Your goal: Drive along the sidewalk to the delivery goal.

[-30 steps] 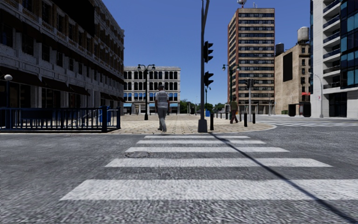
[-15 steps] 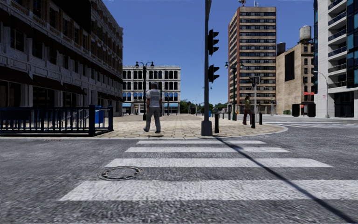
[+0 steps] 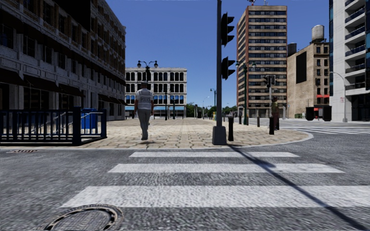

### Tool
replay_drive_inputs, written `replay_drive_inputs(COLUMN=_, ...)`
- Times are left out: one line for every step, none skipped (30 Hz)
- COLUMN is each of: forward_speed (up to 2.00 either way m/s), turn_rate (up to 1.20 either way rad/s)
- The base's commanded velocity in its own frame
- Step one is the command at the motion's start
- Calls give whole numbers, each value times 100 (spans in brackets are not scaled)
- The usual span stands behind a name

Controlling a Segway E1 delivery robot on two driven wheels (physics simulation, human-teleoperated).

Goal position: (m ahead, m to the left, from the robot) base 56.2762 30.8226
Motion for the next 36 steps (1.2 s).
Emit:
replay_drive_inputs(forward_speed=200, turn_rate=0)
replay_drive_inputs(forward_speed=200, turn_rate=0)
replay_drive_inputs(forward_speed=200, turn_rate=0)
replay_drive_inputs(forward_speed=200, turn_rate=0)
replay_drive_inputs(forward_speed=200, turn_rate=0)
replay_drive_inputs(forward_speed=200, turn_rate=0)
replay_drive_inputs(forward_speed=200, turn_rate=0)
replay_drive_inputs(forward_speed=200, turn_rate=0)
replay_drive_inputs(forward_speed=200, turn_rate=0)
replay_drive_inputs(forward_speed=200, turn_rate=0)
replay_drive_inputs(forward_speed=200, turn_rate=0)
replay_drive_inputs(forward_speed=200, turn_rate=0)
replay_drive_inputs(forward_speed=200, turn_rate=0)
replay_drive_inputs(forward_speed=200, turn_rate=0)
replay_drive_inputs(forward_speed=200, turn_rate=0)
replay_drive_inputs(forward_speed=200, turn_rate=0)
replay_drive_inputs(forward_speed=200, turn_rate=0)
replay_drive_inputs(forward_speed=200, turn_rate=0)
replay_drive_inputs(forward_speed=200, turn_rate=0)
replay_drive_inputs(forward_speed=200, turn_rate=0)
replay_drive_inputs(forward_speed=200, turn_rate=0)
replay_drive_inputs(forward_speed=200, turn_rate=0)
replay_drive_inputs(forward_speed=200, turn_rate=0)
replay_drive_inputs(forward_speed=200, turn_rate=0)
replay_drive_inputs(forward_speed=200, turn_rate=0)
replay_drive_inputs(forward_speed=200, turn_rate=0)
replay_drive_inputs(forward_speed=200, turn_rate=0)
replay_drive_inputs(forward_speed=200, turn_rate=0)
replay_drive_inputs(forward_speed=200, turn_rate=0)
replay_drive_inputs(forward_speed=200, turn_rate=0)
replay_drive_inputs(forward_speed=200, turn_rate=0)
replay_drive_inputs(forward_speed=200, turn_rate=0)
replay_drive_inputs(forward_speed=200, turn_rate=0)
replay_drive_inputs(forward_speed=200, turn_rate=0)
replay_drive_inputs(forward_speed=200, turn_rate=0)
replay_drive_inputs(forward_speed=200, turn_rate=0)
